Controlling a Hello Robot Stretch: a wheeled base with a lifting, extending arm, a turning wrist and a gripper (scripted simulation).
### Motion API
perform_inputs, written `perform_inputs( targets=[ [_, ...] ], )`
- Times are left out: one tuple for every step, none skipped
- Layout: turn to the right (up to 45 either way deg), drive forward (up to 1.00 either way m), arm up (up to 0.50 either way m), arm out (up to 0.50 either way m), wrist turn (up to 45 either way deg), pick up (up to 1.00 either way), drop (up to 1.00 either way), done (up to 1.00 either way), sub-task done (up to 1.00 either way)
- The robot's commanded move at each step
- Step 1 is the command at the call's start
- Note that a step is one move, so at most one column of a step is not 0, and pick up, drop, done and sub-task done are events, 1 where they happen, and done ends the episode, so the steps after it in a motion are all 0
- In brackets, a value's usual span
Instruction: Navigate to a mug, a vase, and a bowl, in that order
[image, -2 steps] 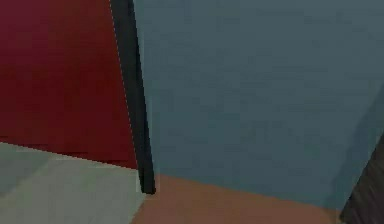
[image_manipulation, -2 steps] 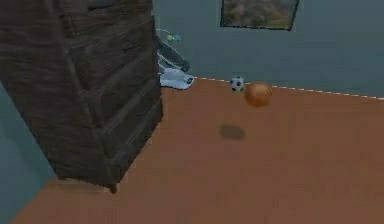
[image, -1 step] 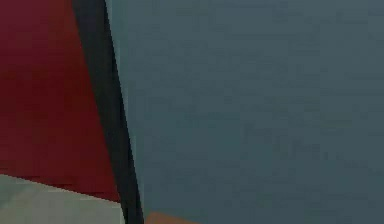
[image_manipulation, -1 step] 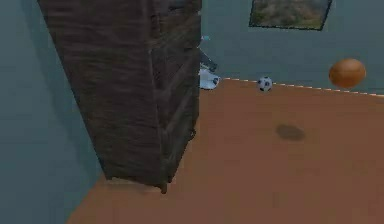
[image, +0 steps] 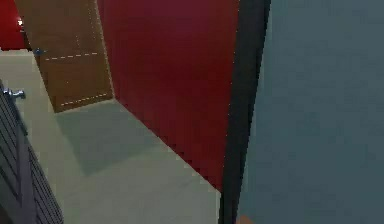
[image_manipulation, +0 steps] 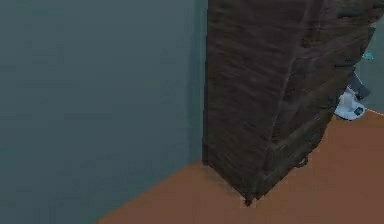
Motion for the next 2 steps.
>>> perform_inputs(
  targets=[
    [0.0, 0.50, 0.00, 0.00, 0.0, 0.00, 0.00, 0.00, 0.00],
    [-36.0, 0.00, 0.00, 0.00, 0.0, 0.00, 0.00, 0.00, 0.00]
  ],
)
